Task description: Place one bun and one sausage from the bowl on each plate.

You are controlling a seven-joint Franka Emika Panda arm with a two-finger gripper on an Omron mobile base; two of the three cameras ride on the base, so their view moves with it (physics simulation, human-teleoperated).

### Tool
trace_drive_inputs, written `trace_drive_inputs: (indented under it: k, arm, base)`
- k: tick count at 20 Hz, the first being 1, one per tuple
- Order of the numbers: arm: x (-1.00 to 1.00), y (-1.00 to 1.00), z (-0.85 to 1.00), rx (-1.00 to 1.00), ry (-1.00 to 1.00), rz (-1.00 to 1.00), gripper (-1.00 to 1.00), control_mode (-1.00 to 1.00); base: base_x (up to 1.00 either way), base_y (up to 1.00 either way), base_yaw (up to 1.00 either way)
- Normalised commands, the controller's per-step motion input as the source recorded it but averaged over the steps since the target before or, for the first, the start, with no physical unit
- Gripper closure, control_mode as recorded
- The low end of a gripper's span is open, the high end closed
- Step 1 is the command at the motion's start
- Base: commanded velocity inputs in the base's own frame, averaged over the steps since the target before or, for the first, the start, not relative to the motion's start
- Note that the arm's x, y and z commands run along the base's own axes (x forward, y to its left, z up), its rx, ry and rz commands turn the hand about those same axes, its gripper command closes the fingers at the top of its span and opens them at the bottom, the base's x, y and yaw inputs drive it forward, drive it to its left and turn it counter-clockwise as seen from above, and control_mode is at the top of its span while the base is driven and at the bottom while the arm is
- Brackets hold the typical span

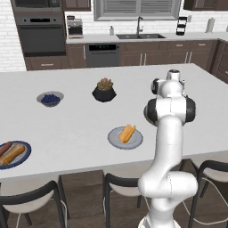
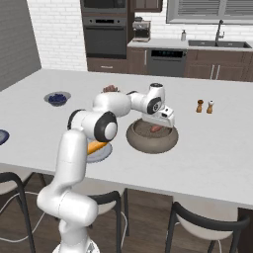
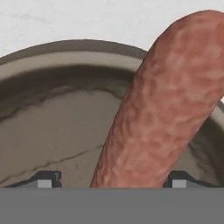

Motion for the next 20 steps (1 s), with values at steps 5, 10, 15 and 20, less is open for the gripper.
trace_drive_inputs:
  k: [5, 10, 15, 20]
  arm:
    - [-0.15, 0.01, -0.12, 0.01, -0.09, 0.00, 1.00, -1.00]
    - [-0.34, 0.16, 0.33, 0.04, -0.20, 0.00, 1.00, -1.00]
    - [-0.52, 0.62, 0.49, 0.02, -0.13, 0.00, 1.00, -1.00]
    - [-0.37, 1.00, 0.39, 0.00, -0.08, 0.00, 1.00, -1.00]
  base:
    - [0.00, 0.00, 0.00]
    - [0.00, 0.00, 0.00]
    - [0.00, 0.00, 0.00]
    - [0.00, 0.00, 0.00]
